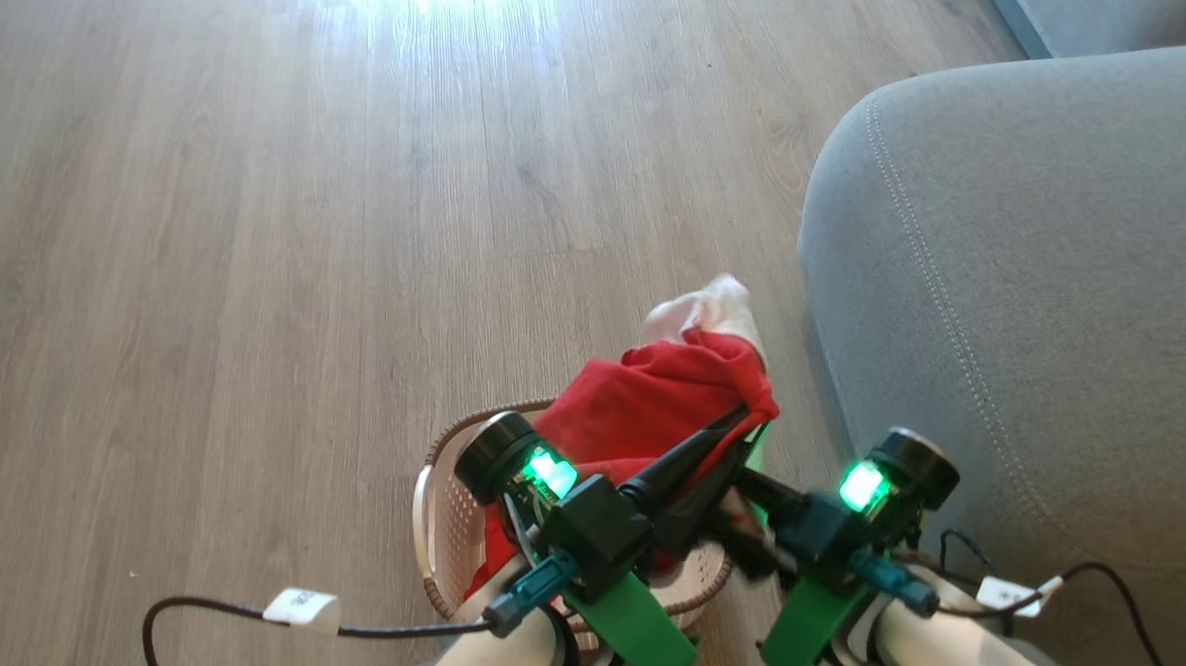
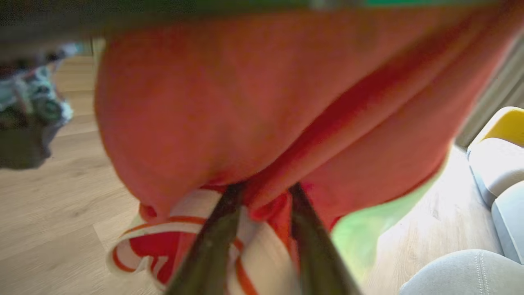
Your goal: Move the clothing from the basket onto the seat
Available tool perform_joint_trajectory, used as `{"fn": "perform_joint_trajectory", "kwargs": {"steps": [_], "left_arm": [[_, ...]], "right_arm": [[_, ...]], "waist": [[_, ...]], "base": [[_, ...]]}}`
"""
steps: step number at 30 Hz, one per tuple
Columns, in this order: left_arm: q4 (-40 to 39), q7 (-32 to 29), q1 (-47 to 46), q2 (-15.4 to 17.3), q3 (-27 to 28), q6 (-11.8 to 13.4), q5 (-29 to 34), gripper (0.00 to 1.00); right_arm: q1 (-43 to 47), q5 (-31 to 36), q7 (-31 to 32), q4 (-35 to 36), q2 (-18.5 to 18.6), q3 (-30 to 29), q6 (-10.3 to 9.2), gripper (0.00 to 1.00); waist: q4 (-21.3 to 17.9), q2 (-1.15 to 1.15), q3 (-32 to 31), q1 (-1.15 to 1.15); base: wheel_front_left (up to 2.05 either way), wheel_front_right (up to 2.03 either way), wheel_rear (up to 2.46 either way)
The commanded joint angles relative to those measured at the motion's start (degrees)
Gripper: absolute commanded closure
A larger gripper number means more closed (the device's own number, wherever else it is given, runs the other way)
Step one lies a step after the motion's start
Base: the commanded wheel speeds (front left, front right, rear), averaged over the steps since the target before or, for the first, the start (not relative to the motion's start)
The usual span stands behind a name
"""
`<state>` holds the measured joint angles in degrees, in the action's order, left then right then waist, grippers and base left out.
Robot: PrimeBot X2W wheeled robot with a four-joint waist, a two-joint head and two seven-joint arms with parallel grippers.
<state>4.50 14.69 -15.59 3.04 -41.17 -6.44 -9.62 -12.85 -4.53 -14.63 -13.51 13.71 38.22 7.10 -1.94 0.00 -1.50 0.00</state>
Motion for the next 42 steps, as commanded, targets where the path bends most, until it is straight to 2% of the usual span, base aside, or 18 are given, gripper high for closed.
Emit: {"fn": "perform_joint_trajectory", "kwargs": {"steps": [1,14,15,17,18,34,42], "left_arm": [[-2.55,0.3,-2.92,-0.16,1.32,-0.29,-0.51,1.0],[-2.34,0.3,-2.3,-0.16,1.59,0.26,-0.78,1.0],[-2.37,0.3,-2.24,-0.16,1.74,0.39,-0.82,0.84],[-2.66,0.3,-2.18,-0.16,2.14,0.79,-0.95,0.42],[-3.09,0.3,-2.17,-0.16,2.52,1.27,-1.07,0.0],[-2.43,0.3,-1.43,-0.16,6.64,2.27,-0.3,0.0],[0.22,0.3,0.93,-0.16,8.84,1.34,1.78,0.0]], "right_arm": [[-1.64,-0.05,-0.37,1.63,-1.56,-1.0,0.39,1.0],[1.55,0.1,-0.37,7.58,-7.08,-10.4,0.39,1.0],[1.7,0.09,-0.37,7.96,-7.22,-10.57,0.39,1.0],[1.96,0.05,-0.37,8.58,-7.47,-10.95,0.39,1.0],[2.04,0.0,-0.37,8.79,-7.56,-11.09,0.39,1.0],[2.0,1.34,-0.37,12.65,-7.93,-20.66,0.39,1.0],[2.24,2.48,-0.37,14.93,-6.79,-27.69,0.39,1.0]], "waist": [[0.14,0.0,-0.09,0.0],[0.8,0.0,-0.29,0.0],[0.76,0.0,-0.26,0.0],[0.64,0.0,-0.14,0.0],[0.56,0.0,-0.04,0.0],[-0.2,0.0,0.66,0.0],[0.06,0.0,0.57,0.0]], "base": [[0.0,0.0,0.0],[0.0,0.0,0.0],[0.0,0.0,0.0],[0.0,0.0,0.0],[0.0,0.0,0.0],[0.0,0.0,0.0],[0.0,0.0,0.0]]}}
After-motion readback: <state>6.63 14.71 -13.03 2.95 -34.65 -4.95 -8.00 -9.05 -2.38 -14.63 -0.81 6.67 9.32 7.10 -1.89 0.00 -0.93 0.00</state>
